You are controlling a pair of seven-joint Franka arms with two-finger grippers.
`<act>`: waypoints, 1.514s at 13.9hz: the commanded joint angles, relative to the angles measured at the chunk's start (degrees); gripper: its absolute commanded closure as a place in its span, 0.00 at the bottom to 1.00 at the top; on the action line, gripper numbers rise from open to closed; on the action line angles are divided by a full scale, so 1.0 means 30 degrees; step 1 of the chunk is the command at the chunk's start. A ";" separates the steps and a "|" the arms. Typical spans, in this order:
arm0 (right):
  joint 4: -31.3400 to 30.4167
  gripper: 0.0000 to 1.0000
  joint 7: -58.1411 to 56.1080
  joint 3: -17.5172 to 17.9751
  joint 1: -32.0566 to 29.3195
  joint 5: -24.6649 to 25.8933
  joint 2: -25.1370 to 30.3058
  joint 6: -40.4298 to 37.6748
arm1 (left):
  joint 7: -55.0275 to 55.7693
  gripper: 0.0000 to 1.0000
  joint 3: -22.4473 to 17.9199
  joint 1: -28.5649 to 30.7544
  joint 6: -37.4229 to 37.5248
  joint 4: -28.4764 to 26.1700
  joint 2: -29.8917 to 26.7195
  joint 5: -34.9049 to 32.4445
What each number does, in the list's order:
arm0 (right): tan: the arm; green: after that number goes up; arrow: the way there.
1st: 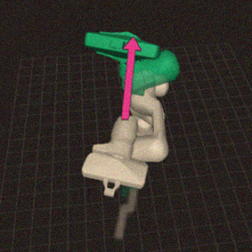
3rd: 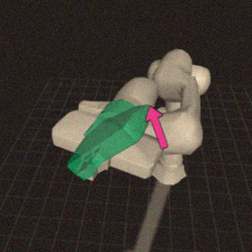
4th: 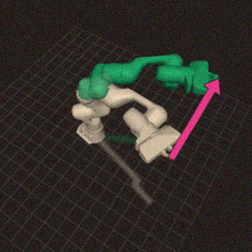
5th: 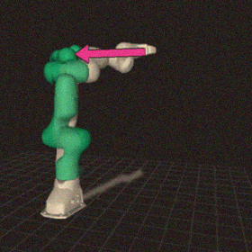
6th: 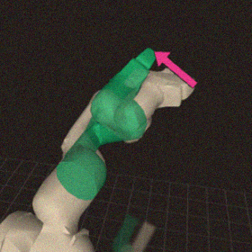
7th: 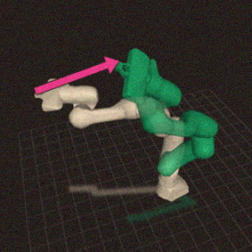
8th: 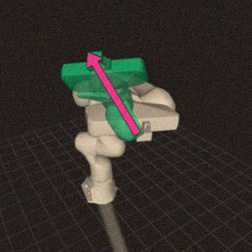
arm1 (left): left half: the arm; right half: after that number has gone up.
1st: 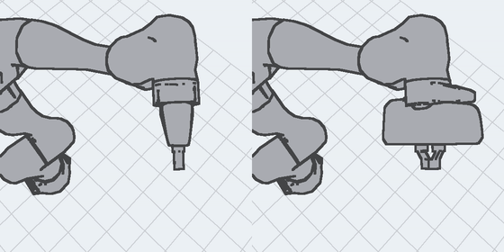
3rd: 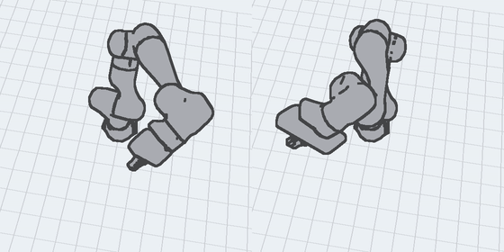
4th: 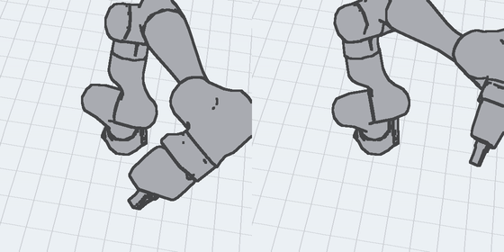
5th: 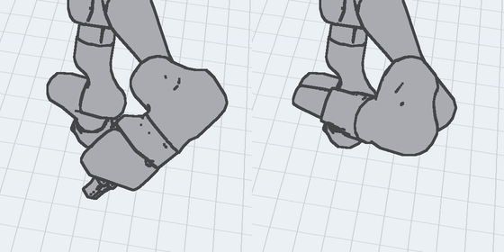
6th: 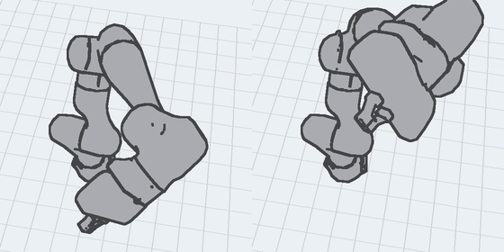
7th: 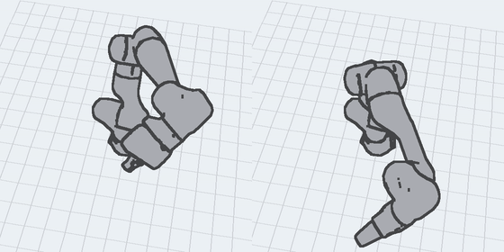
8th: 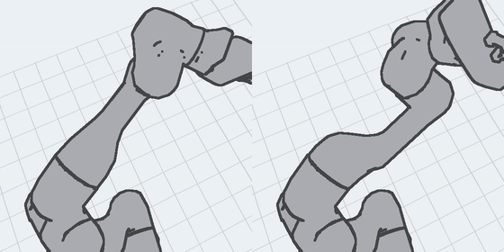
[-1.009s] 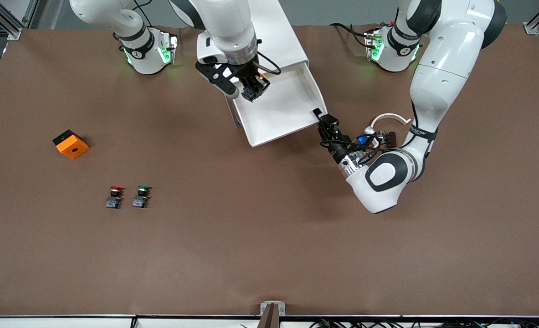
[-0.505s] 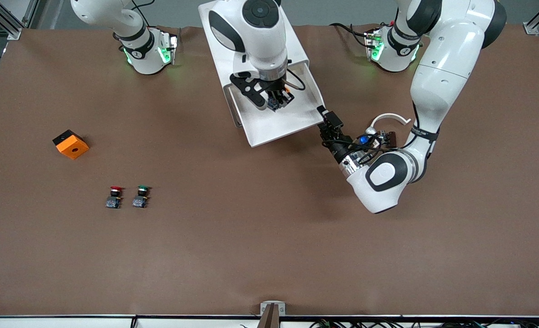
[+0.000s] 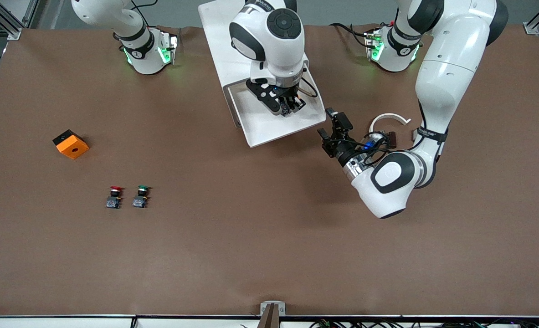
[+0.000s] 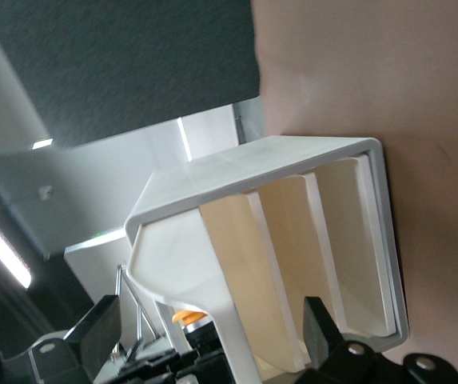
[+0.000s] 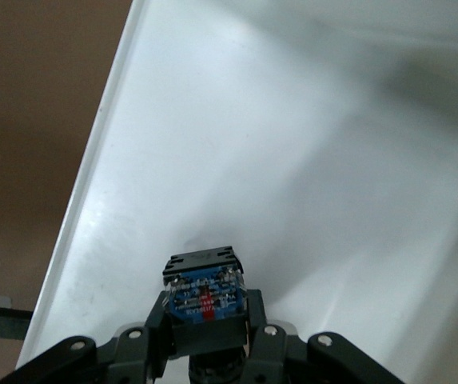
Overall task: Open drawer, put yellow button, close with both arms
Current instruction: 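Lower the yellow button into the drawer and open the right gripper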
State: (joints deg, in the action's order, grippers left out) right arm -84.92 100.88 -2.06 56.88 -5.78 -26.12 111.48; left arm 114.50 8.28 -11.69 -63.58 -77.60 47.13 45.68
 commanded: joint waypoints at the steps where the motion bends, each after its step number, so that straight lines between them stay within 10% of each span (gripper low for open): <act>1: 0.0564 1.00 0.0999 -0.0251 0.0344 0.0432 -0.0256 -0.0333 | -0.2211 0.00 0.0082 0.0058 -0.0103 0.0285 -0.0592 -0.1424; 15: 0.2820 1.00 0.2966 -0.0309 0.0345 0.0639 -0.2220 0.0048 | -1.5247 0.00 0.0023 -0.1375 -0.8301 0.2223 -0.2525 -1.1702; 16: 0.2820 0.88 0.2908 -0.0309 0.0316 0.0639 -0.2220 0.0048 | -1.5778 0.00 -0.0006 -0.1581 -0.9178 0.2223 -0.2787 -1.2380; 17: 0.2820 0.13 0.2936 -0.0309 0.0316 0.0639 -0.2249 0.0048 | -1.6015 0.00 -0.0006 -0.1612 -0.9854 0.2194 -0.2847 -1.2822; 21: 0.2878 0.00 0.2586 -0.0309 0.0257 0.0990 -0.2220 -0.0039 | -1.7422 0.00 0.0082 -0.1905 -1.0123 0.2193 -0.3081 -1.2856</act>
State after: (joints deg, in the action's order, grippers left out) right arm -78.39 108.45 -2.32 57.06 -3.77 -31.78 112.11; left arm 64.39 8.68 -16.93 -93.15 -70.44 39.12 8.06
